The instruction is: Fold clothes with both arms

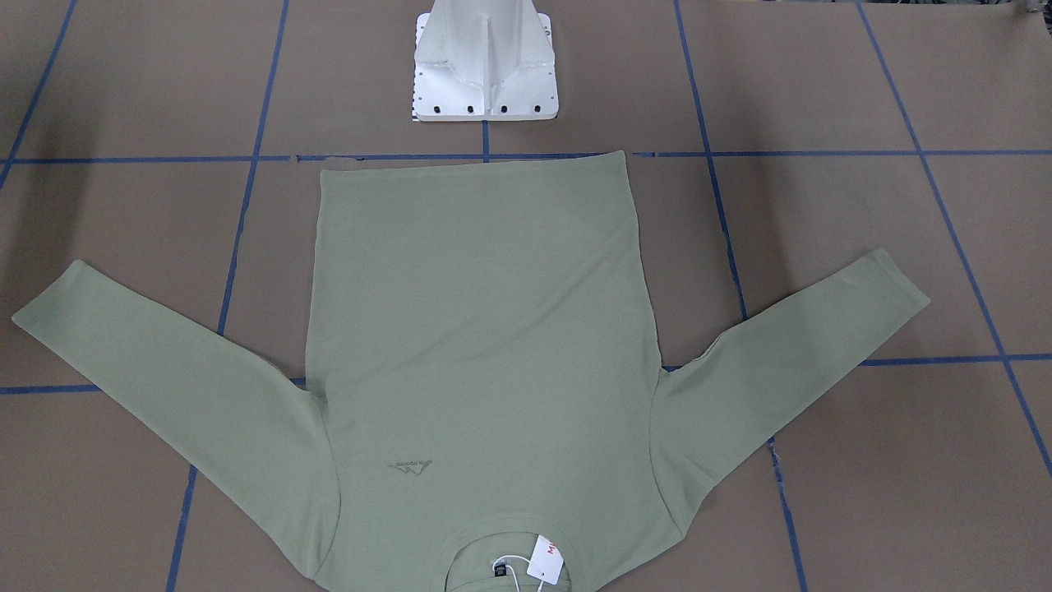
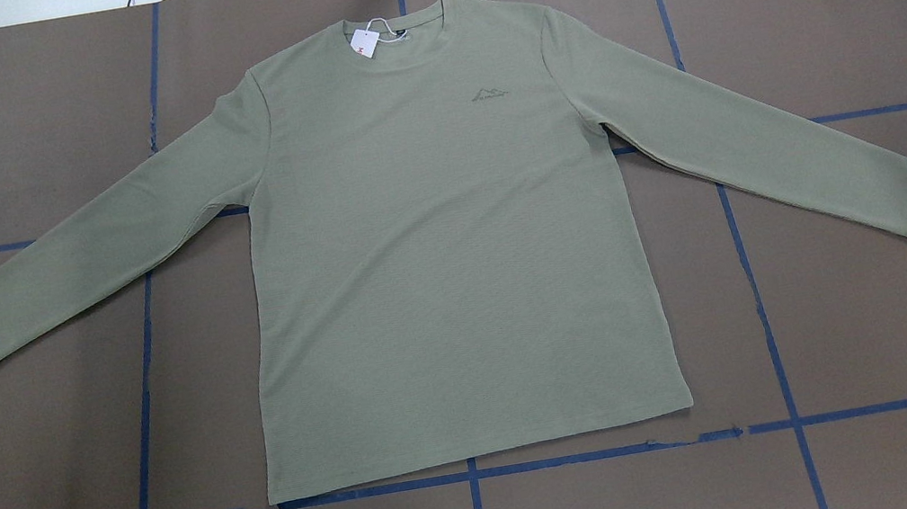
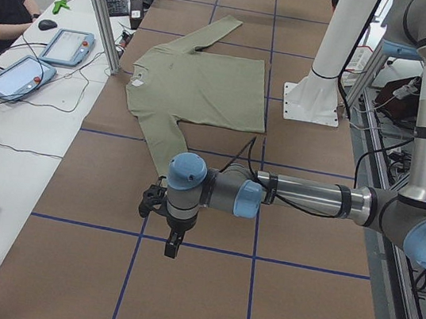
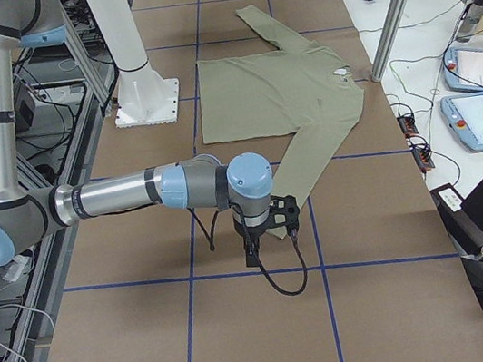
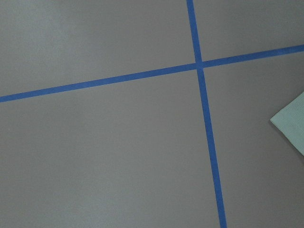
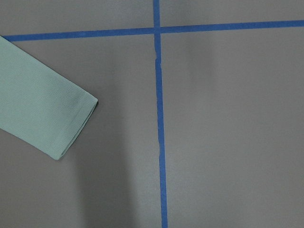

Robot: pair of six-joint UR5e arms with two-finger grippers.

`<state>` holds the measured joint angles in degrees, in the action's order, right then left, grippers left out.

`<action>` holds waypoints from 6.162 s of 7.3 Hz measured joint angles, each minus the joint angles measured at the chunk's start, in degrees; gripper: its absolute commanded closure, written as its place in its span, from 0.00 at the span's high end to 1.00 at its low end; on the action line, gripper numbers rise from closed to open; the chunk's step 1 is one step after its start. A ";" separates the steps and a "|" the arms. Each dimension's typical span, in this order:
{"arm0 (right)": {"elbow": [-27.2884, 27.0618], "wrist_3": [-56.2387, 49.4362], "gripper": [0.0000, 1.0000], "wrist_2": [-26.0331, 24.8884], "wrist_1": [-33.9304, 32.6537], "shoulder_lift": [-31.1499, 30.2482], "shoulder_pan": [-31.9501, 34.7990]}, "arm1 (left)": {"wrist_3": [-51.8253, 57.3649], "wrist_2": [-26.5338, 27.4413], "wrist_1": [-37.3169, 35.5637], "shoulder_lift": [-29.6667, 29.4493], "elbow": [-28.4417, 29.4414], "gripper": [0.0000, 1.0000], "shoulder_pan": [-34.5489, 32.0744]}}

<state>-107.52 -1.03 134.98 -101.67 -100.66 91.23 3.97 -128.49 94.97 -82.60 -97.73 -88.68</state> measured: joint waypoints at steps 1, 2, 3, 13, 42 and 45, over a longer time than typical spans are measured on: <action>0.02 0.13 1.00 0.07 0.04 0.34 0.00 | -0.01 -0.02 0.07 -0.04 0.02 1.00 0.00; 0.06 0.34 1.00 0.09 0.06 1.09 -0.01 | -0.12 -0.04 0.13 -0.23 -0.03 1.00 0.03; 0.09 0.47 1.00 0.10 0.08 2.07 -0.08 | -0.33 -0.04 0.18 -0.77 -0.28 1.00 0.09; 7.26 6.12 1.00 1.54 27.61 3.90 -12.25 | -0.76 -7.81 11.11 -6.70 1.25 1.00 1.06; 21.45 31.34 0.00 -1.68 55.96 7.19 -26.56 | -0.88 -7.81 11.29 -6.87 2.23 1.00 1.14; 19.47 31.35 0.00 -0.13 40.75 19.22 -24.97 | -0.89 -7.85 11.29 -6.95 2.17 1.00 1.14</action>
<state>-88.05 30.32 134.85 -60.92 -81.44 66.26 3.08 -136.34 106.26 -89.55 -95.56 -87.54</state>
